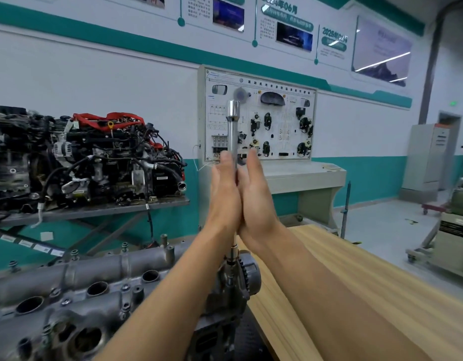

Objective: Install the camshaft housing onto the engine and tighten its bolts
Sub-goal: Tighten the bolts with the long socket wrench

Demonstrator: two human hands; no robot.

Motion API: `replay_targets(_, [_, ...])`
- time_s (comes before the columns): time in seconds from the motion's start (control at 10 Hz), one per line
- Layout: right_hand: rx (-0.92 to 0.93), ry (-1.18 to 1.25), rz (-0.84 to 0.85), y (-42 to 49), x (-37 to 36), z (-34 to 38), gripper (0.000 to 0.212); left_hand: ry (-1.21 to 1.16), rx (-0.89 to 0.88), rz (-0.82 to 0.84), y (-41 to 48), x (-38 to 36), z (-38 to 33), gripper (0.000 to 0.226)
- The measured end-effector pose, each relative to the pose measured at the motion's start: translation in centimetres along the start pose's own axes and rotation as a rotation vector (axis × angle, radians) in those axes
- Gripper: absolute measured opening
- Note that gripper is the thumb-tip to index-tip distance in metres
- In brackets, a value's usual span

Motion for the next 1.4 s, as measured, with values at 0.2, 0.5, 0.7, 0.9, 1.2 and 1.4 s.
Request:
replay_targets(0.2, [0.03,-0.056,-0.031,0.2,0.6,1.4,0.036,-0.18,-0.015,-0.068,0.8,-2.2,0.6,0.04])
replay_targets(0.5, [0.059,-0.126,-0.065,-0.9,1.1,1.7,0.061,-0.151,-0.035,0.059,-1.0,-2.1,0.3,0.078])
replay_targets(0.7, [0.095,-0.094,-0.006,-1.2,0.2,1.9,0.065,-0.212,0.016,0.059,-0.2,-0.8,1.1,0.069])
replay_targets(0.9, [0.086,-0.109,-0.02,-1.5,0.3,0.8,0.057,-0.157,0.028,0.064,0.4,-0.9,1.7,0.065])
replay_targets(1.2, [0.037,0.062,0.085,-1.8,-1.5,0.0,0.082,-0.109,-0.002,0.024,-0.3,-0.1,2.2,0.064])
replay_targets(1.4, [0.091,-0.125,-0.035,-0.4,1.2,1.2,0.074,-0.124,0.013,-0.109,-2.1,-0.9,3.2,0.076])
Point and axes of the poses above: each hand's wrist, its own y-axis towards the middle knuckle, its own x-axis out of the back of the hand, z = x × y, the point moved 6 cm from there along y, towards the middle knuckle
